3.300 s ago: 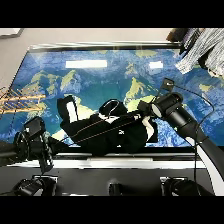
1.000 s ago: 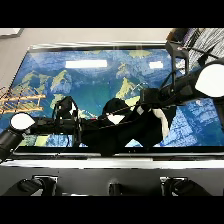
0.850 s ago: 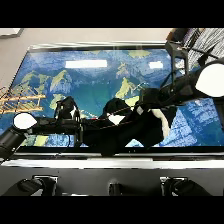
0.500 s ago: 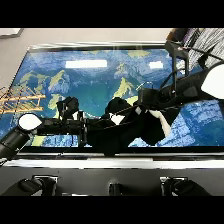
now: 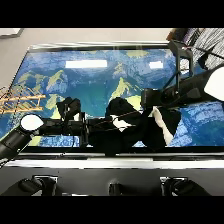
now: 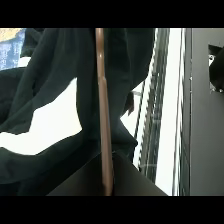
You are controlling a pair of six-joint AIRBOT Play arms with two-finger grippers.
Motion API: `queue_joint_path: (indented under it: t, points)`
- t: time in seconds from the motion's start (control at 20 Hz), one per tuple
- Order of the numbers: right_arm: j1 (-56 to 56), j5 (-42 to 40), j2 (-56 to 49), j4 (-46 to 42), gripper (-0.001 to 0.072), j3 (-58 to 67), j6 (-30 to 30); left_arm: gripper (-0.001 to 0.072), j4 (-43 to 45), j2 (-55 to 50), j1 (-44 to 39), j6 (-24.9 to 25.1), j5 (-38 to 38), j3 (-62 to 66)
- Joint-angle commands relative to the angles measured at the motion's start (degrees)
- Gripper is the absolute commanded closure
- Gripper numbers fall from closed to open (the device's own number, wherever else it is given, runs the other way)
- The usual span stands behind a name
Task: Fold the clothes and pants, and hang the long-sleeved shirts on hangers.
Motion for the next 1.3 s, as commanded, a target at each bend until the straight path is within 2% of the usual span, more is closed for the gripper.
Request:
queue_joint_path:
  t: [0.0, 0.1, 0.3, 0.45, 0.55, 0.6, 0.7, 0.8, 0.85, 0.9, 0.95, 1.0, 1.05, 1.15, 1.25]
  points:
    - [0.0, 1.4, 1.7, -2.4, 0.0141, 0.0, -2.1, 0.0679, -0.4, 0.0, 0.0, 0.0, 0.6, 0.0]
    - [0.0, 1.1, 3.7, -5.7, 0.0038, 0.0, -2.1, 0.0680, -0.6, 0.0, -0.1, 0.0, 1.2, 0.0]
    - [-0.1, 0.2, 9.9, -22.2, 0.0030, 0.0, -1.2, 0.0679, -0.7, 0.0, 0.0, 0.0, 2.1, 0.0]
    - [-0.1, 0.2, 14.0, -29.3, 0.0028, 0.0, 2.4, 0.0680, -0.7, 0.0, 0.0, 0.0, 2.1, 0.0]
    - [-0.2, 2.4, 14.5, -36.2, 0.0014, 0.0, 2.8, 0.0679, -0.7, 0.0, 0.0, 0.0, 2.1, 0.0]
    - [-2.6, 2.8, 14.2, -35.9, 0.0010, 0.0, 2.3, 0.0679, -0.7, 0.0, 0.0, 0.0, 2.1, 0.0]
    - [-13.1, 2.8, 12.9, -25.8, 0.0010, -0.1, 0.5, 0.0679, -0.7, 0.0, 0.0, 0.0, 2.1, 0.0]
    - [-27.1, 4.3, 9.5, -8.9, 0.0010, -0.1, -2.1, 0.0680, -0.7, 0.0, 0.0, 0.0, 2.0, 0.0]
    - [-33.8, 4.7, 7.2, 1.1, 0.0011, -0.1, -5.6, 0.0679, -0.7, 0.0, 0.0, 0.0, 2.0, 0.0]
    - [-40.3, 4.7, 4.6, 13.4, 0.0019, -0.1, -12.1, 0.0679, -0.7, 0.0, 0.0, 0.0, 2.1, 0.0]
    - [-45.3, 5.3, 2.1, 25.6, 0.0108, -0.1, -21.4, 0.0679, -0.7, 0.0, 0.0, 0.0, 2.0, 0.0]
    - [-47.8, 7.1, 0.2, 33.0, 0.0172, -0.1, -31.7, 0.0679, -0.7, 0.0, 0.0, 0.0, 2.0, 0.0]
    - [-48.3, 8.7, -1.5, 35.0, 0.0170, -0.1, -39.5, 0.0679, -0.7, 0.0, 0.0, 0.0, 2.1, 0.0]
    - [-46.2, 8.6, -3.3, 35.0, 0.0167, -0.1, -47.0, 0.0679, -0.7, -0.1, 0.0, 0.0, 2.0, 0.0]
    - [-41.3, 9.5, -4.8, 30.8, 0.0162, -0.1, -54.0, 0.0679, -0.7, -0.1, 0.0, 0.0, 2.1, 0.0]
